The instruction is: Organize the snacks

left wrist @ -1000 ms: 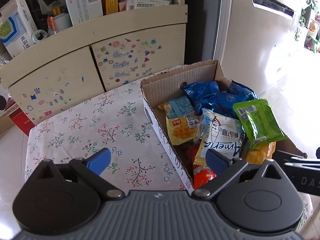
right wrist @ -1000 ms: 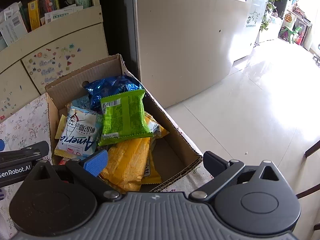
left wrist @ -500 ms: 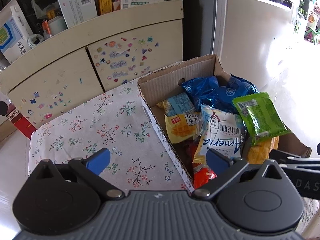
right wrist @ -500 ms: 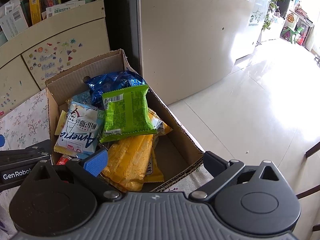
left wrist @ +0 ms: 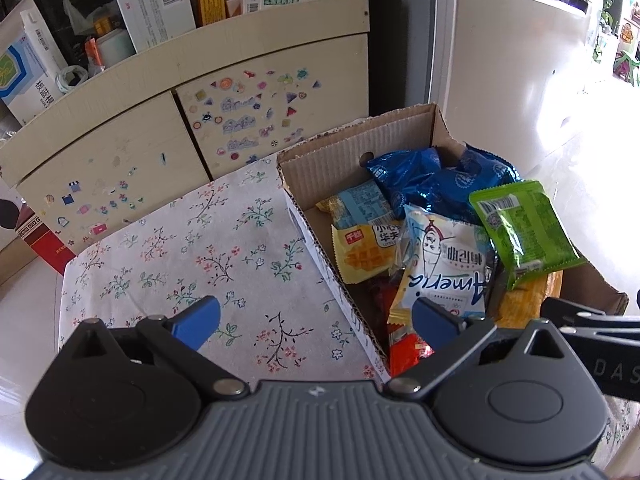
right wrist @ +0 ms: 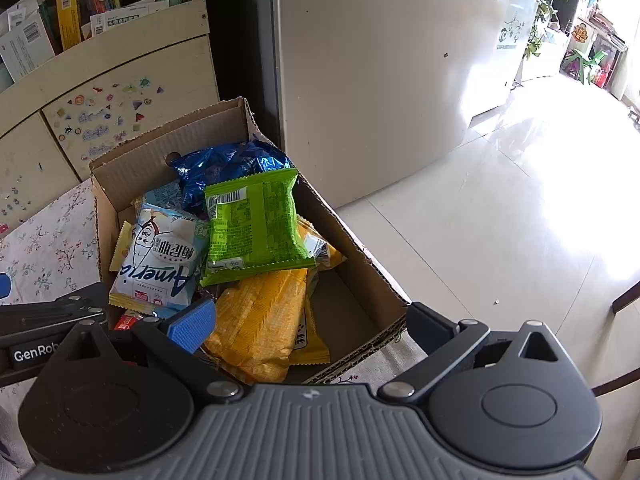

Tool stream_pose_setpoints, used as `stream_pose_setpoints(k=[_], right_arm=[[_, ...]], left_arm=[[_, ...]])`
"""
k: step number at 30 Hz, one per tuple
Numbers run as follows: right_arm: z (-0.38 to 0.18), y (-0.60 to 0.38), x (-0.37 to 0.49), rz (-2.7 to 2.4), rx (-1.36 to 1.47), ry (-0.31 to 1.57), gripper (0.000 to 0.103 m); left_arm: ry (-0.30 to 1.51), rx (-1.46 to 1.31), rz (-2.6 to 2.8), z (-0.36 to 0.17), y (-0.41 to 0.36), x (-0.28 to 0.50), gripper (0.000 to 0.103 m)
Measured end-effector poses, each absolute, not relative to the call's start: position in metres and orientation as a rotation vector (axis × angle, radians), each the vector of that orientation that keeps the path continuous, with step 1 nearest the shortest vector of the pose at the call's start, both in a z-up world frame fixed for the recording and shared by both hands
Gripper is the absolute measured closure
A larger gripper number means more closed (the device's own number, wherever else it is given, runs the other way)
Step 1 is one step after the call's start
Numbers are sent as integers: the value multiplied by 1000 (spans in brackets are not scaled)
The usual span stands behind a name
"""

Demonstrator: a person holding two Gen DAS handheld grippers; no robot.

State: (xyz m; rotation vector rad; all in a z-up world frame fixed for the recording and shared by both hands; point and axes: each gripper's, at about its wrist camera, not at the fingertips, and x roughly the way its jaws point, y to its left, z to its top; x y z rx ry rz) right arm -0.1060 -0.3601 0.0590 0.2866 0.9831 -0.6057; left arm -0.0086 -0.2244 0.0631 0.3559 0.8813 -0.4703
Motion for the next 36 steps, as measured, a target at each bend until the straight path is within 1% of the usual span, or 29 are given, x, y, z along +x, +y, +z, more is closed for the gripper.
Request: stream_pose_setpoints(k=[19,36], right_arm=[[59,-352,-107,-592,289,974,0],[56,-302,-132,-516,280,915,0]], left_arm=[[854,360,-449,67,-216,-14,3],[850,336,-375,67,-155,-42,3]])
